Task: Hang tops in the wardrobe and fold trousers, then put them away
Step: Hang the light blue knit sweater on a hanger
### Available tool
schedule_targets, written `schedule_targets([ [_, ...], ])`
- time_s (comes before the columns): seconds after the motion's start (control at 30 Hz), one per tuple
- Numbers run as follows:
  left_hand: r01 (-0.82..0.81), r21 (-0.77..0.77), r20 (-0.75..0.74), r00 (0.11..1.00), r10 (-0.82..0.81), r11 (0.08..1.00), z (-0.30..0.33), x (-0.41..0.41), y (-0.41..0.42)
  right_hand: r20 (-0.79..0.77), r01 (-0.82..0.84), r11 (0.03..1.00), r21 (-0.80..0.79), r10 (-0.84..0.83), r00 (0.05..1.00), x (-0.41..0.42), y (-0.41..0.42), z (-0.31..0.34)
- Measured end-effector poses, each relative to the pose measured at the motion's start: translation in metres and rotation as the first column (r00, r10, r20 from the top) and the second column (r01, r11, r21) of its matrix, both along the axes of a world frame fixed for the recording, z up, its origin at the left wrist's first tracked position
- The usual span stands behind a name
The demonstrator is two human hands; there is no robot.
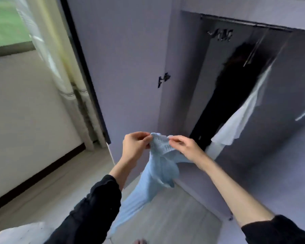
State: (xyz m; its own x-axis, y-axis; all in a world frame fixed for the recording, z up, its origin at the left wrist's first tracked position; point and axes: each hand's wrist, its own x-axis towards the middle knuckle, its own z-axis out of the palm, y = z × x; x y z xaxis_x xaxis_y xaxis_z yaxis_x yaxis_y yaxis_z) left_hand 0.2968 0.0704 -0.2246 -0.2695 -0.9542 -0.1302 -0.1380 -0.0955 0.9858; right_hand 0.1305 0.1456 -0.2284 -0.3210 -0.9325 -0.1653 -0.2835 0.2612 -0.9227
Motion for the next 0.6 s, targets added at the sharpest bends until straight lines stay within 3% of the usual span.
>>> schedule_targets([
  [0.1,0.089,0.028,-0.084,0.993,-0.086,0.996,0.013,-0.036,-0.012,0.015,-0.094,0.994,0.062,0.094,0.995,-0.022,0.021,0.000],
  [0.2,0.190,0.068,-0.161,0.971,-0.177,0.980,0.024,-0.071,-0.015,-0.098,0.101,0.995,0.012,-0.099,0.990,-0.038,0.027,0.010],
  [0.27,0.243,0.073,-0.165,0.959,-0.229,0.967,0.027,-0.088,-0.016,-0.206,0.278,0.957,-0.077,-0.288,0.935,-0.053,0.030,0.020],
  [0.4,0.327,0.055,-0.176,0.933,-0.313,0.943,0.031,-0.112,-0.020,-0.175,0.417,0.895,-0.157,-0.441,0.880,-0.082,0.044,0.047],
  [0.5,0.383,0.003,-0.082,0.921,-0.381,0.924,0.034,-0.128,-0.023,-0.191,0.420,0.895,-0.152,-0.443,0.876,-0.092,0.048,0.060],
  [0.6,0.483,-0.103,0.146,0.872,-0.467,0.870,0.034,-0.141,-0.023,-0.191,0.432,0.888,-0.156,-0.457,0.869,-0.098,0.050,0.070],
])
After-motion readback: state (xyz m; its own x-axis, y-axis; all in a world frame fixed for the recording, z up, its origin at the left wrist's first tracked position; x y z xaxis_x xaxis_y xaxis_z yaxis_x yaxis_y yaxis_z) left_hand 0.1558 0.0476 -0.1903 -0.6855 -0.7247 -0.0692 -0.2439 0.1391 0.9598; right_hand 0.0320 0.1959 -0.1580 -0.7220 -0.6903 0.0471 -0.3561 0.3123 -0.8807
